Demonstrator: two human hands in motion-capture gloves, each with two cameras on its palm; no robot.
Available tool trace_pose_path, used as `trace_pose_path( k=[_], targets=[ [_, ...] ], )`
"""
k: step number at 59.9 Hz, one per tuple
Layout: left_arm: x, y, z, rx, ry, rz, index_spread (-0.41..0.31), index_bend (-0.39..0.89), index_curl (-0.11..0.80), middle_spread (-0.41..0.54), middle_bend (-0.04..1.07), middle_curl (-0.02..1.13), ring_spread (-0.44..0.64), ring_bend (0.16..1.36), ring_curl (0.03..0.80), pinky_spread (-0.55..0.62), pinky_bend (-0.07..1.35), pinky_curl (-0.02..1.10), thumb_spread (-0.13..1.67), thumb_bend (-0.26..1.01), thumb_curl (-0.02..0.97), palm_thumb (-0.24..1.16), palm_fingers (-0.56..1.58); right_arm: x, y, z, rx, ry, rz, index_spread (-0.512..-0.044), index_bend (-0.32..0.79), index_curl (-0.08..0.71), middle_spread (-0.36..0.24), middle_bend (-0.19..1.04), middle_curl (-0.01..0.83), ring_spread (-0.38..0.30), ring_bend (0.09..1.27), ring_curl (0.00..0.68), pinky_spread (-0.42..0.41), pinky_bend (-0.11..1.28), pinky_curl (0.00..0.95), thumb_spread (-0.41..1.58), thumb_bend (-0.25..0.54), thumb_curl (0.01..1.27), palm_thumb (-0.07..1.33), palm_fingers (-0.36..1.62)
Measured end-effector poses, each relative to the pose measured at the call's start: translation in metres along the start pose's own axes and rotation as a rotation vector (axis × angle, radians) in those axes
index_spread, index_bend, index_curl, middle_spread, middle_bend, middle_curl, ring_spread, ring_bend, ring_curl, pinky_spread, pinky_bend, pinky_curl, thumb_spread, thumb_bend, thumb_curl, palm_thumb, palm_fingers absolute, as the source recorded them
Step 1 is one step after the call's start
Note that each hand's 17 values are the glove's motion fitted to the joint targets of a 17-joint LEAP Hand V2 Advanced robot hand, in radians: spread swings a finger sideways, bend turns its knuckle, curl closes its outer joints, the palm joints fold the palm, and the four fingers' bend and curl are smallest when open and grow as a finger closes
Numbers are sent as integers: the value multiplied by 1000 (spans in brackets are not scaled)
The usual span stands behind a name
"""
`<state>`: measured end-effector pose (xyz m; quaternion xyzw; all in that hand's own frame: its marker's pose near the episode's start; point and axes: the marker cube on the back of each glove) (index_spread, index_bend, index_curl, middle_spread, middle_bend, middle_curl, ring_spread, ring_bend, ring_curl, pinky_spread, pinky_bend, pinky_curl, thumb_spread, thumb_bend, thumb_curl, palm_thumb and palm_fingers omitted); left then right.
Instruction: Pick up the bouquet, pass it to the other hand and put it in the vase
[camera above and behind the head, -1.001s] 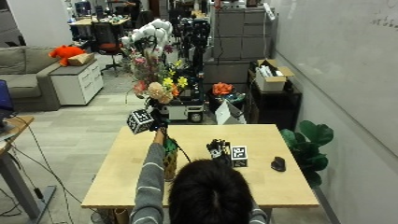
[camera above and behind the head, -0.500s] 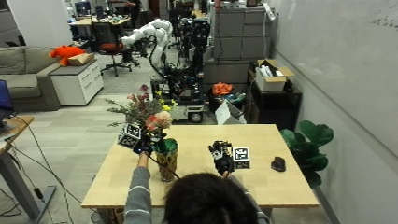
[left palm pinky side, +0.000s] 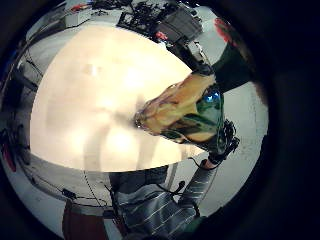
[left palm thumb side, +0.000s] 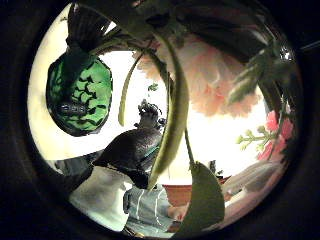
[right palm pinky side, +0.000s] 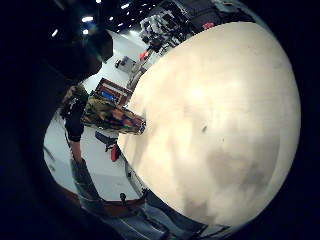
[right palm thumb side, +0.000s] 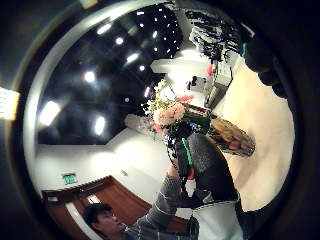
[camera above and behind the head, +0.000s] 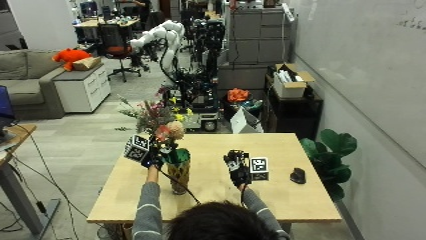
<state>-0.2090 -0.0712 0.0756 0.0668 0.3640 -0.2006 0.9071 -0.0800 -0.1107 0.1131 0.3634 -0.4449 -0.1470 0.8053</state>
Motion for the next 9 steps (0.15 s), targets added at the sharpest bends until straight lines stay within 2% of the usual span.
trace_pose_path(
  k=[1,3,6,9],
  targets=[
    [12,12,-2,-41,66,33,249,85,101,447,186,249,466,519,257,453,325,298,723,-41,361,194,-158,3,0,0,3,21,22,-204,110,257,-46,216,440,-106,411,401,155,220,364,1084,-23,387,612,834],
    [19,18,-2,-66,117,66,250,91,101,447,182,249,467,514,256,452,322,297,723,-41,360,194,-152,3,1,1,-3,7,35,-204,110,257,-46,216,440,-106,410,402,155,220,365,1084,-23,387,612,834],
    [19,16,0,-60,132,74,250,87,98,446,185,251,468,516,256,445,315,297,723,-41,359,194,-144,-4,3,4,-27,-76,35,-204,109,256,-45,217,440,-106,413,404,155,218,366,1085,-21,388,614,836],
    [21,18,0,-55,141,67,251,93,97,445,182,252,470,515,254,439,307,298,724,-40,358,195,-140,-4,3,5,-30,-82,32,-204,111,255,-45,215,440,-105,413,404,155,215,366,1085,-22,388,615,838]
  ],
)
